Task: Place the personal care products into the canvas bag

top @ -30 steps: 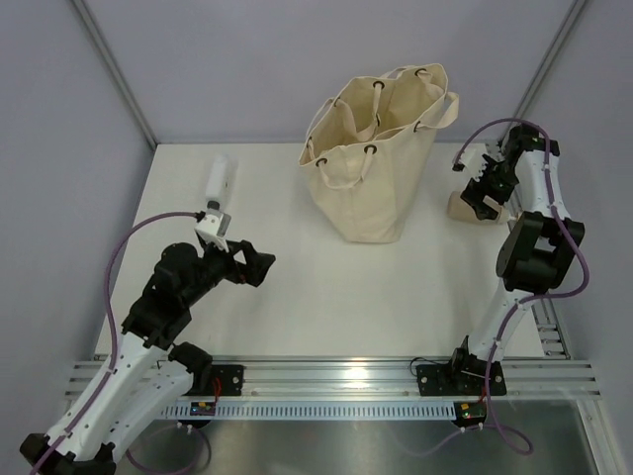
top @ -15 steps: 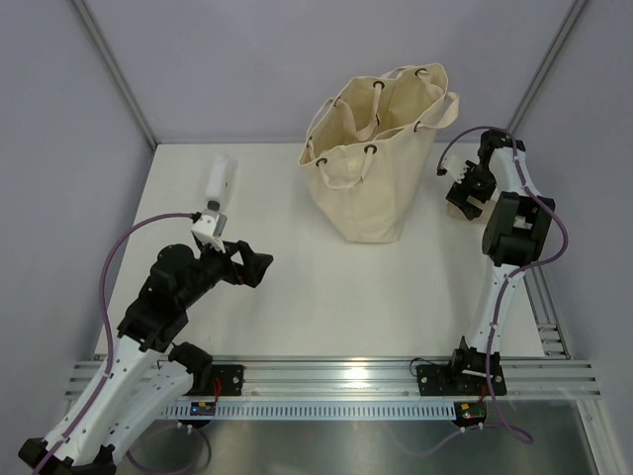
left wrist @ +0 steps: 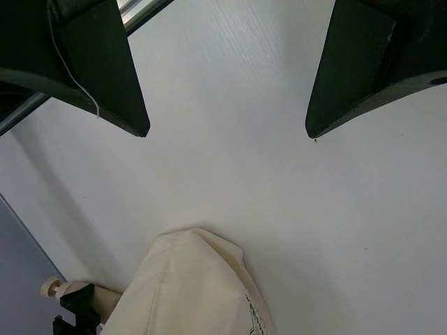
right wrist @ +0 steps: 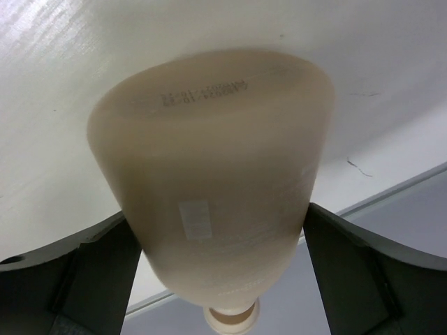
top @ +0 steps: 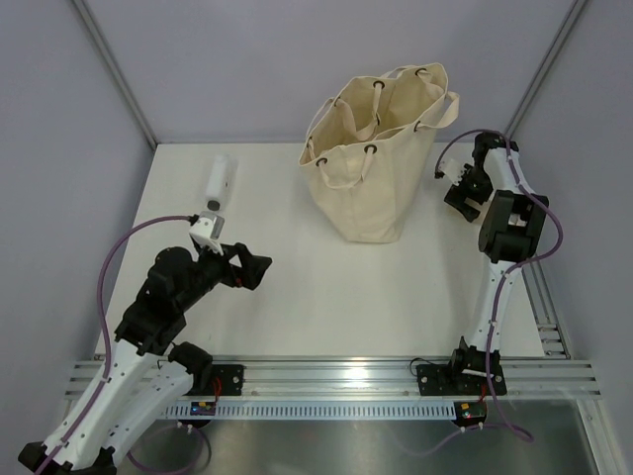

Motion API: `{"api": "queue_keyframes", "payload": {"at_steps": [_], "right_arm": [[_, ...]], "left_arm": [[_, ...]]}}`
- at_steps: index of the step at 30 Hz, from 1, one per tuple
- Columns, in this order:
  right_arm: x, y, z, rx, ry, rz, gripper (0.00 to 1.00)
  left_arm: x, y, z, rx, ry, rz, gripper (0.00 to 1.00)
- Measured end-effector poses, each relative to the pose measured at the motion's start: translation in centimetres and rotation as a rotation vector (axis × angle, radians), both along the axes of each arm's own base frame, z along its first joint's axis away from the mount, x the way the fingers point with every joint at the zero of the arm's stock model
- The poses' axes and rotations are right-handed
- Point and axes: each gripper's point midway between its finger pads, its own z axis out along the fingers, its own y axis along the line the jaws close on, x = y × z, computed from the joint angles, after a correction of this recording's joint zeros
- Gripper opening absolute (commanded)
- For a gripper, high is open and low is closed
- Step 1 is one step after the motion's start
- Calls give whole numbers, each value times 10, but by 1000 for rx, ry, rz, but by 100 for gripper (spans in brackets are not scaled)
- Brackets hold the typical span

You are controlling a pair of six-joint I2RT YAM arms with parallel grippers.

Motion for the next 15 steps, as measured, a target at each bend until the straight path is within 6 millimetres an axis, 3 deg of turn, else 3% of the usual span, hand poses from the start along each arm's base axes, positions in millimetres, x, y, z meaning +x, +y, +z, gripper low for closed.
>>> {"api": "queue_keyframes", "payload": {"at_steps": [6,9,12,14,15], "right_arm": [[-15,-2,-21,-12,89,-19,100],[-20,-1,-23,-8,108,-25,91],[-23,0,-23,-4,116,-50,62],[-25,1,-23,0,119,-72,32],[-25,1,-23,4,121,-84,26]], "left_arm": [[-3,1,3,-28,2,8,99],[-4,0,4,-40,8,11,99],[-4,0,4,-52,15,15,99],[-3,-1,3,-61,20,17,99],[-3,-1,2,-64,23,18,99]]}}
